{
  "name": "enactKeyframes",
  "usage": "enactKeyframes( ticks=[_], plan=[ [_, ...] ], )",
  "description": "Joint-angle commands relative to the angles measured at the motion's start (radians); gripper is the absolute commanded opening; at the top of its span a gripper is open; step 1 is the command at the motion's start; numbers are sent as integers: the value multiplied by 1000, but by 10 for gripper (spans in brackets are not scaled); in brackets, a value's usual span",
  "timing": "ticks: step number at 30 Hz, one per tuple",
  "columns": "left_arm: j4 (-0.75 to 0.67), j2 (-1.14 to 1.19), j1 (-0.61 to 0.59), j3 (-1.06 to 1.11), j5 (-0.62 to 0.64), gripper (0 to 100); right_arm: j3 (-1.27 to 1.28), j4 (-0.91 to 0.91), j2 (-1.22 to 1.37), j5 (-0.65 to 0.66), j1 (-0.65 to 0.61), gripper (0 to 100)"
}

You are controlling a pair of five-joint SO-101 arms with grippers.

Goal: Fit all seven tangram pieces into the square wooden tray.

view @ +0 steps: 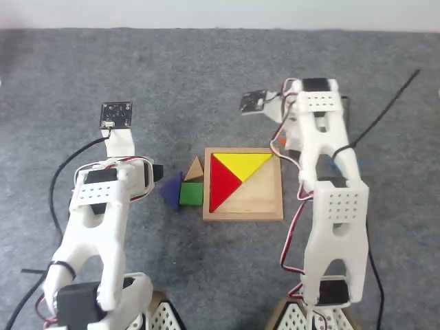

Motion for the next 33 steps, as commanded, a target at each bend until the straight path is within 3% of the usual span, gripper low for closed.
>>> enactKeyframes(
  ticks=[1,4,13,22,28,33],
  plan=[
    [6,-9,-6,-16,6,257,-17,47,-82,-25,24,7],
    [6,-6,-6,-16,6,257,-20,91,-91,-48,35,7],
    [6,-11,-6,-16,6,257,-60,252,-156,-430,-21,7],
    [8,-12,-2,-16,6,257,186,252,-185,-752,-193,8],
    [8,-14,0,-16,6,257,256,254,-429,-891,-217,8],
    [8,-14,0,-16,6,257,482,252,-578,-974,-346,8]
  ],
)
